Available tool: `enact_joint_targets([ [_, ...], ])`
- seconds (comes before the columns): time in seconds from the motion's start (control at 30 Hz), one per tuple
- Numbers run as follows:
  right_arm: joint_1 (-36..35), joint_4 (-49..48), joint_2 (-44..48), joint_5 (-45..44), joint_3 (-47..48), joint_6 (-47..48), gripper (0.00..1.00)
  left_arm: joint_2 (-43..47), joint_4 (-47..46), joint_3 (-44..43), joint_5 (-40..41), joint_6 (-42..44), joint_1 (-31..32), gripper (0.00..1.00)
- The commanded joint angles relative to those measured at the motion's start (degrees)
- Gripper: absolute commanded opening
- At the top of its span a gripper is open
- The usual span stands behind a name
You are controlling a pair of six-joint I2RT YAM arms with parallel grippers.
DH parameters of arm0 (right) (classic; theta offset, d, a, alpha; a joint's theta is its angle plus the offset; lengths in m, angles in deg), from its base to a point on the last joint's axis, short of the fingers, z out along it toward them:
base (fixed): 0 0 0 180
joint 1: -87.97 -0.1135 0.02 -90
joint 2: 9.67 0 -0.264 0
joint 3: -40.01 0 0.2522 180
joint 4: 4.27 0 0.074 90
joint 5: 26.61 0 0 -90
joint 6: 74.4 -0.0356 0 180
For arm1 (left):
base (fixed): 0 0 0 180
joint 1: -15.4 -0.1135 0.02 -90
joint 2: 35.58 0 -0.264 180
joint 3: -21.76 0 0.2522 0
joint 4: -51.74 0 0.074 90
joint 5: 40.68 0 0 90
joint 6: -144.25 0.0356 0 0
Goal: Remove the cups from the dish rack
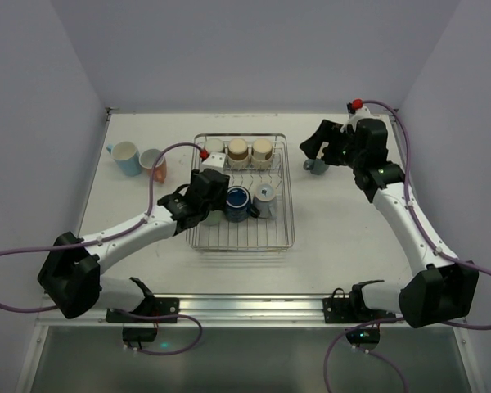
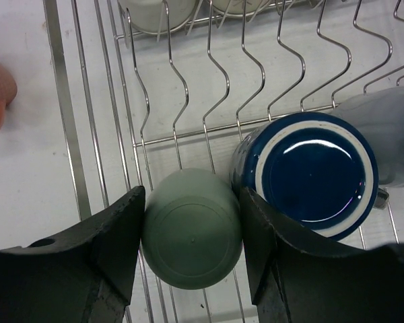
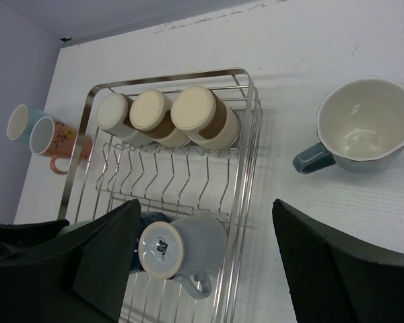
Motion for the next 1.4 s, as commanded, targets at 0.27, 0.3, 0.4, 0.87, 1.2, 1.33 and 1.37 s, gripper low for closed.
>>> enact_joint_targets([
  [0.27, -1.4, -0.9, 4.0, 2.2, 0.3, -1.0, 0.81, 1.5, -1.7, 3.3, -0.9, -1.4, -1.0, 0.79],
  [0.3, -1.5, -0.9, 4.2, 2.4, 0.2, -1.2, 0.81, 1.6, -1.9, 3.6, -0.8, -1.4, -1.0, 0.79],
  [0.4, -2.0, -1.9, 5.6, 4.3, -0.6, -1.9, 0.8, 1.6, -2.3, 4.3, 0.0, -1.4, -1.1, 0.65],
  [0.87, -8.0, -21.5, 18.1, 15.7, -15.2, -14.9, 0.8, 18.0, -1.8, -0.6, -3.2, -1.0, -1.1, 0.12],
  [1.2, -19.2, -49.9, 13.8, 25.5, -28.9, -27.8, 0.8, 33.1, -18.4, 4.4, -22.1, -11.1, -1.1, 0.07],
  [1.33, -21.9, -55.7, 10.7, 29.3, -28.1, -30.0, 0.8, 33.5, -25.0, 7.3, -27.0, -15.5, -1.1, 0.05],
  [1.37, -22.6, -57.2, 10.2, 29.8, -27.7, -30.8, 0.79, 33.5, -27.3, 7.7, -29.0, -16.0, -1.2, 0.05],
])
